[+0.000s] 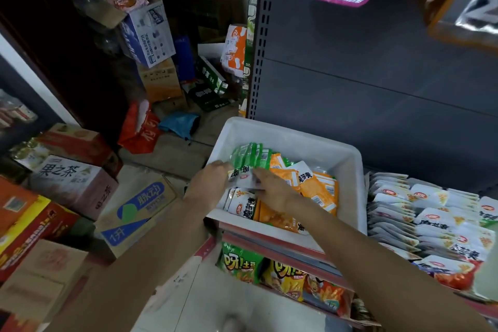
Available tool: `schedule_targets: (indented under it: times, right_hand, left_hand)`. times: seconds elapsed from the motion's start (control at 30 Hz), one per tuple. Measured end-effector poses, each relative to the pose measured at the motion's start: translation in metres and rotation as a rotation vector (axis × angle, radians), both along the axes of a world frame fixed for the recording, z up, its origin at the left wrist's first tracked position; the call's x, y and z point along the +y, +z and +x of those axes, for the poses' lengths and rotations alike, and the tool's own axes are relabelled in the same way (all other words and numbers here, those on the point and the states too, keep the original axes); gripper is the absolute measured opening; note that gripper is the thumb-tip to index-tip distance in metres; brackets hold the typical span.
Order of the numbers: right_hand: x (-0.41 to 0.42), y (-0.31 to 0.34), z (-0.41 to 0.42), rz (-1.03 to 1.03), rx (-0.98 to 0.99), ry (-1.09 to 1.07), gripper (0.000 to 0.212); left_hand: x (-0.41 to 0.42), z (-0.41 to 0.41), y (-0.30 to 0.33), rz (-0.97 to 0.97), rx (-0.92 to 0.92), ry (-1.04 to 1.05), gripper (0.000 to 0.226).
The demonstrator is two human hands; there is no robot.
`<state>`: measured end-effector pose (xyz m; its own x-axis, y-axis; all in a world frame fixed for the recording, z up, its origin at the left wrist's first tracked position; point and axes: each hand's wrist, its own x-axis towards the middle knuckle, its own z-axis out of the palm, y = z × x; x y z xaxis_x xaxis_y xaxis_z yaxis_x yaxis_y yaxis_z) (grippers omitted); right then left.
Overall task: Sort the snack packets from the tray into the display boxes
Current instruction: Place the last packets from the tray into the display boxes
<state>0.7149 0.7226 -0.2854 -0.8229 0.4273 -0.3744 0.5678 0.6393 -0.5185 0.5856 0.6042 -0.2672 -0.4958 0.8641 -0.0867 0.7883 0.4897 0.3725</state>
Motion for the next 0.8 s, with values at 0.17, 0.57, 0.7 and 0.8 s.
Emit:
schedule_targets:
  times: [0.17,0.57,0.7,0.8]
  right_hand:
    - [0.008,0.036,0.018,0.133,0.323,-0.100,0.066]
    - [0.054,0.096,0.152,0.350,0.691,-0.343,0.006]
    - [0.078,0.112,0.227,0.199,0.668,-0.443,0.010]
    - [0.094,0.127,0.281,0.163,0.684,-0.436,0.011]
  left_hand:
    - [-0.001,0.005,0.024,0.361,0.013,-0.063,0.034]
    - [0.078,0.115,0.080,0.623,-0.383,-0.106,0.013]
    - [0.113,0.185,0.096,0.621,-0.438,-0.274,0.010]
    - [0.143,0.243,0.106,0.626,-0.466,-0.341,0.008]
